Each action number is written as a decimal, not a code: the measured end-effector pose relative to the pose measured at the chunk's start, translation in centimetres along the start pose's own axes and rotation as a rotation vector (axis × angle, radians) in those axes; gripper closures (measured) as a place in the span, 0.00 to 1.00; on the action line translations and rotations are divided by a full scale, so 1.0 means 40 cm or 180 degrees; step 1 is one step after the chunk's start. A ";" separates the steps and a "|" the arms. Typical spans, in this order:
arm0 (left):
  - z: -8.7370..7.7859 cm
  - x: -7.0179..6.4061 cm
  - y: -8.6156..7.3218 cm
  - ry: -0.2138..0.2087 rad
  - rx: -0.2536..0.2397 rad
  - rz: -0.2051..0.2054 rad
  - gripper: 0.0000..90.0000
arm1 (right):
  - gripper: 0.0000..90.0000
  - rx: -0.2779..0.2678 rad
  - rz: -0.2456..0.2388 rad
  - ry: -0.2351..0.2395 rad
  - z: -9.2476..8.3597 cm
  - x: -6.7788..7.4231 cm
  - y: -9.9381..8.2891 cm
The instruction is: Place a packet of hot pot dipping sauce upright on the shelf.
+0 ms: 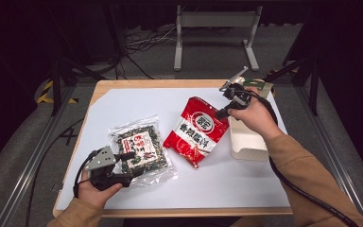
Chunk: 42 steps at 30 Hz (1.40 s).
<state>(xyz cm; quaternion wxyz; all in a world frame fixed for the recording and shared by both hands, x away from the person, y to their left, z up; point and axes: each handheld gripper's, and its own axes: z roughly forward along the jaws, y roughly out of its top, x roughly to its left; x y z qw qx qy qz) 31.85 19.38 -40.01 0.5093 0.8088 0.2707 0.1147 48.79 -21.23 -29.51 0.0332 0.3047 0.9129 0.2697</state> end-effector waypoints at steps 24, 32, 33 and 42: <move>-0.007 0.003 -0.004 0.0019 -0.0015 -0.0026 0.39 | 1.00 -0.0176 -0.0497 0.0090 -0.113 0.170 0.043; -0.005 0.004 -0.003 0.0012 0.0000 -0.0030 0.39 | 1.00 -0.0175 -0.0589 -0.0104 -0.152 0.175 0.047; -0.003 0.005 -0.004 0.0016 -0.0007 -0.0042 0.39 | 1.00 -0.0165 -0.0586 -0.0129 -0.155 0.172 0.047; -0.002 0.009 -0.005 -0.0005 0.0010 -0.0052 0.39 | 1.00 -0.0163 -0.0667 -0.0270 -0.189 0.162 0.045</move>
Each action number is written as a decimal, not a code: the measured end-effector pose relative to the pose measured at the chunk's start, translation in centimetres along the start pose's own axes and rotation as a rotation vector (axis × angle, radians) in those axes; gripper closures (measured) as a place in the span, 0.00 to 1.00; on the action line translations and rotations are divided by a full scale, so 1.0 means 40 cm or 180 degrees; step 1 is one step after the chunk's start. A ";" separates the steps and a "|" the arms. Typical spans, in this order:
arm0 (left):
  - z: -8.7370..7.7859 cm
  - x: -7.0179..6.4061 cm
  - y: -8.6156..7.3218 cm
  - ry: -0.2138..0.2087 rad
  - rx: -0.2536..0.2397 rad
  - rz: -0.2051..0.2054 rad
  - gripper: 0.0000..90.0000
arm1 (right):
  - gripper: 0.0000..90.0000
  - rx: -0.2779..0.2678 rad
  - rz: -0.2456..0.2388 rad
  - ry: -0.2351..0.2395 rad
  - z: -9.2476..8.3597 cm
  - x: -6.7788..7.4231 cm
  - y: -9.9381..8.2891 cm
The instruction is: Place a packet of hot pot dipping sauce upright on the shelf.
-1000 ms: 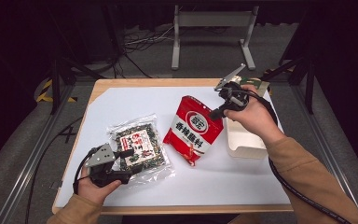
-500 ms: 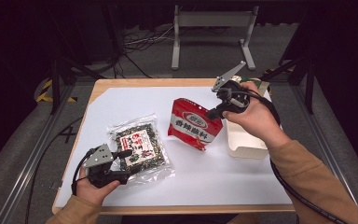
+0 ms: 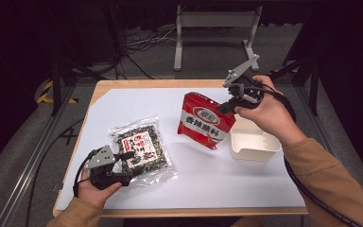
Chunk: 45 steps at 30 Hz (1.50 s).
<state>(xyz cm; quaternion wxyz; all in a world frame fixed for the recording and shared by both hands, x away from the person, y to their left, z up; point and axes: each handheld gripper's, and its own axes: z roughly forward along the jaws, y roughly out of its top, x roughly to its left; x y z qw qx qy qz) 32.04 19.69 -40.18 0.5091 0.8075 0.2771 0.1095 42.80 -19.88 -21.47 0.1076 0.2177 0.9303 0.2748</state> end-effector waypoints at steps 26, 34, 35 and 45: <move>0.004 0.007 -0.001 -0.0012 -0.0009 -0.0029 0.39 | 1.00 -0.0306 -0.0065 -0.0503 -0.109 -0.056 -0.028; 0.003 0.007 -0.002 -0.0013 -0.0001 -0.0049 0.39 | 1.00 -0.0350 0.0005 -0.0623 -0.138 -0.086 -0.047; 0.003 0.007 -0.002 -0.0013 -0.0001 -0.0049 0.39 | 1.00 -0.0350 0.0005 -0.0623 -0.138 -0.086 -0.047; -0.012 0.003 -0.012 0.0049 0.0002 -0.0082 0.39 | 1.00 -0.0363 0.0049 -0.0769 -0.162 -0.117 -0.068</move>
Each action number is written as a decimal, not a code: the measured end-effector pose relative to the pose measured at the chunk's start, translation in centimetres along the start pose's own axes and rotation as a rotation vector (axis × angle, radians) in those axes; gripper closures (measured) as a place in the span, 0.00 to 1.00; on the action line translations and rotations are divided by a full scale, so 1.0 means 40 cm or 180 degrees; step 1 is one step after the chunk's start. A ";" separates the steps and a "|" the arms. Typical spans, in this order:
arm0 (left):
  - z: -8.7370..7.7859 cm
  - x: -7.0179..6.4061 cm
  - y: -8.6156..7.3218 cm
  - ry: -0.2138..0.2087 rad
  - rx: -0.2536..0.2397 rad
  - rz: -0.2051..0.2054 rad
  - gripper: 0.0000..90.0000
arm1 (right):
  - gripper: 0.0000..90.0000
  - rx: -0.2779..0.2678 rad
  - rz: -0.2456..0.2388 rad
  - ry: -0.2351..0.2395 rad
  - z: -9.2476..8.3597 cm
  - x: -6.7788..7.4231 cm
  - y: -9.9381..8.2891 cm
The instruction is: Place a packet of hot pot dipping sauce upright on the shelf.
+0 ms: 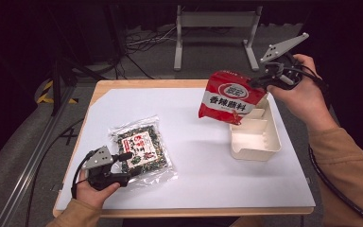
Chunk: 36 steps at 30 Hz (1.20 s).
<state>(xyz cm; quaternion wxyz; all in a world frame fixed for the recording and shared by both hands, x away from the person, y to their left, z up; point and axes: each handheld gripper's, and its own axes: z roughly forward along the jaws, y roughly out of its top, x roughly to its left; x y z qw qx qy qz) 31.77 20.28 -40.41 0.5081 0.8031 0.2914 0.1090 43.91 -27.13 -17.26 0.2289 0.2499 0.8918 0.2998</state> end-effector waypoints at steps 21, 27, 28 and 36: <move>-0.003 -0.001 -0.004 0.0031 0.0008 -0.0002 0.39 | 1.00 -0.0070 -0.0020 -0.0250 -0.032 -0.066 -0.040; -0.005 -0.002 -0.005 0.0031 0.0003 -0.0018 0.39 | 1.00 -0.0078 -0.0022 -0.0323 -0.035 -0.089 -0.056; -0.005 -0.002 -0.005 0.0031 0.0003 -0.0018 0.39 | 1.00 -0.0087 -0.0017 -0.0323 -0.036 -0.094 -0.060; -0.006 -0.002 -0.005 0.0041 0.0002 -0.0010 0.39 | 1.00 -0.0101 -0.0008 -0.0365 -0.032 -0.124 -0.083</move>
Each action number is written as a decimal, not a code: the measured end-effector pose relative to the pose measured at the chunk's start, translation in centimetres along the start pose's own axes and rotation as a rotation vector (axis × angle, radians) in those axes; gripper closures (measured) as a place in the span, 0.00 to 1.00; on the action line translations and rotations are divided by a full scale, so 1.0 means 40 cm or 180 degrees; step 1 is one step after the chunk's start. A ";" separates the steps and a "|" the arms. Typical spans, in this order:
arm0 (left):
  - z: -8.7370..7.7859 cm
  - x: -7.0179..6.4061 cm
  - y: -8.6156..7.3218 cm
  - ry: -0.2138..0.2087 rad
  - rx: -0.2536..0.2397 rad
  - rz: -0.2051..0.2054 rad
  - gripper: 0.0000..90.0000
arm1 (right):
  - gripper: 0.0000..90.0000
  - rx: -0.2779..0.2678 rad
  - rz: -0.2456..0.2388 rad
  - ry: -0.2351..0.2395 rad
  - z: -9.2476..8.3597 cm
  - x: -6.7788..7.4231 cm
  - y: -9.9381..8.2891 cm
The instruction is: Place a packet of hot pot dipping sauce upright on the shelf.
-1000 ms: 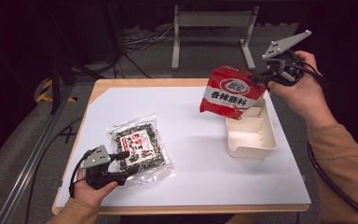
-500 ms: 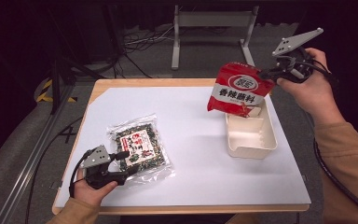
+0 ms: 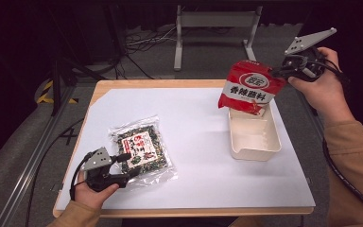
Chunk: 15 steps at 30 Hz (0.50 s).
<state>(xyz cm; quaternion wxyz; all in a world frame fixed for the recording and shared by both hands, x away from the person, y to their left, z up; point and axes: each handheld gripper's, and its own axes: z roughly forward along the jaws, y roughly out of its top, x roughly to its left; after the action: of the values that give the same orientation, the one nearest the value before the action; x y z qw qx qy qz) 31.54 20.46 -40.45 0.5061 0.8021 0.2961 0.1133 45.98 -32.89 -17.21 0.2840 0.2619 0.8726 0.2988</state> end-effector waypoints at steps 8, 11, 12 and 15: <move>0.000 0.000 0.000 -0.0002 0.0006 -0.0005 0.39 | 1.00 0.0048 0.0060 -0.0058 0.015 -0.033 -0.035; 0.001 0.000 0.000 -0.0001 0.0007 -0.0004 0.39 | 1.00 0.0072 0.0064 -0.0074 0.019 -0.039 -0.043; 0.001 0.000 0.000 0.0000 0.0010 0.0000 0.39 | 1.00 0.0076 0.0075 -0.0082 0.021 -0.041 -0.047; 0.001 -0.001 0.000 0.0000 0.0008 -0.0004 0.39 | 1.00 0.0111 0.0103 -0.0108 0.025 -0.049 -0.057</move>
<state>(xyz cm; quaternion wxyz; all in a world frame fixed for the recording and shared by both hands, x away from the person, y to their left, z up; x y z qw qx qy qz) 31.53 20.44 -40.47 0.5051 0.8026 0.2968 0.1126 47.36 -35.31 -18.73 0.2893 0.2859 0.8684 0.2835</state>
